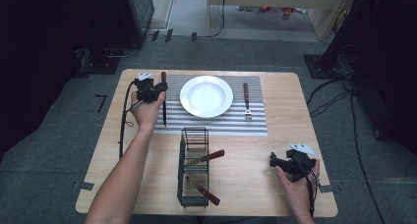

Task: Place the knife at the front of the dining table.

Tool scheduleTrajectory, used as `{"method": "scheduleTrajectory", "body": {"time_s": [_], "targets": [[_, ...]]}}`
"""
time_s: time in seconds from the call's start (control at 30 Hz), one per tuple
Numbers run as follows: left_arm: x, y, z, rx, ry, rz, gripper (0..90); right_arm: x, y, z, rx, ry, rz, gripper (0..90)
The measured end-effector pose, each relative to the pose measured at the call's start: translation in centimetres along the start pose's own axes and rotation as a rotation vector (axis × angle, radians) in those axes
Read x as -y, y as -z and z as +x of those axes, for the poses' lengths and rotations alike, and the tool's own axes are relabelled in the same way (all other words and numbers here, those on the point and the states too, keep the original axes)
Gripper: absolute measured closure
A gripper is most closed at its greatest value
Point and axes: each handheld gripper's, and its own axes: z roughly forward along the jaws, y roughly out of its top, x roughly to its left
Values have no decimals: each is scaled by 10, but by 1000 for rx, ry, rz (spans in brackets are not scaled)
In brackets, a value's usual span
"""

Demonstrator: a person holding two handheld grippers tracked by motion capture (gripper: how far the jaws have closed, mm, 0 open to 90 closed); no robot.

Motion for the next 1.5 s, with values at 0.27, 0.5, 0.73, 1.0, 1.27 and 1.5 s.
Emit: {"method": "scheduleTrajectory", "body": {"time_s": [0.27, 0.5, 0.73, 1.0, 1.27, 1.5], "targets": [[5, -18, 4, -9, 33, 20, 766, 0, 0, 0, 0, 1, -1, 0], [10, -31, 7, -16, 51, 36, 766, 0, 0, 0, 0, 1, -1, 0], [12, -41, 8, -37, 50, 54, 764, 0, 0, 0, 0, 1, 0, 0], [16, -51, 4, -60, 41, 71, 764, 0, 0, 0, 0, 1, -1, 0], [23, -59, 6, -77, 42, 100, 762, 0, 0, 0, 0, 1, 0, 0], [26, -63, 6, -78, 42, 110, 762, 0, 0, 0, 0, 1, 0, 0]]}}
